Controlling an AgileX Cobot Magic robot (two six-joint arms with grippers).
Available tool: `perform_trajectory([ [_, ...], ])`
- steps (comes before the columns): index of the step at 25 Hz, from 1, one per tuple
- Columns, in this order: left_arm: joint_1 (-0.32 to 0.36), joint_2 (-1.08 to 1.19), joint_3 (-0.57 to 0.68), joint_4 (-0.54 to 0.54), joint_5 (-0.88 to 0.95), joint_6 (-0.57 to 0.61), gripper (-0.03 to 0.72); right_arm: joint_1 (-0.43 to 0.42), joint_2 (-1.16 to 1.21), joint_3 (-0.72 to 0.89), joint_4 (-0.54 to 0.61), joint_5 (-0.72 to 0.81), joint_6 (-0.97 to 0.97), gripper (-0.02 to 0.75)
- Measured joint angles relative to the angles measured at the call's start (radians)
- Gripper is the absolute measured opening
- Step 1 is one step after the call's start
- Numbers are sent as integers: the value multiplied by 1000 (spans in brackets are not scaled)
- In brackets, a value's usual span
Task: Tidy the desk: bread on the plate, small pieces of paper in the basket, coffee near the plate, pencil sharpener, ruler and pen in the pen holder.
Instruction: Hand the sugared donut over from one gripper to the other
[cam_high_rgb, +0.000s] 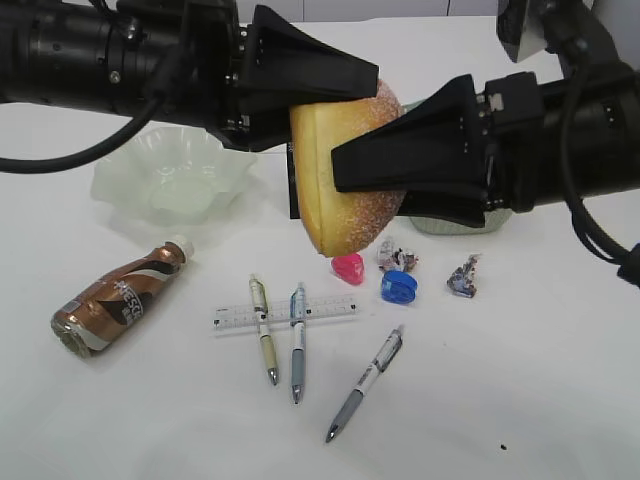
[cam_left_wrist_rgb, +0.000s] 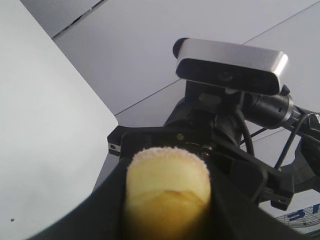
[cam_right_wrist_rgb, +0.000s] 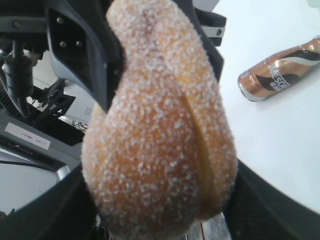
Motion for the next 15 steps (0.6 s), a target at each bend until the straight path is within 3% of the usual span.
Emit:
perform_trajectory([
  [8,-5,0,-6,-25,-21,-6,268,-80,-59,0,-31,26,50,551],
  [15,-5,2,-6,10,-13,-6,268,-89,-102,0,-53,18,54,547],
])
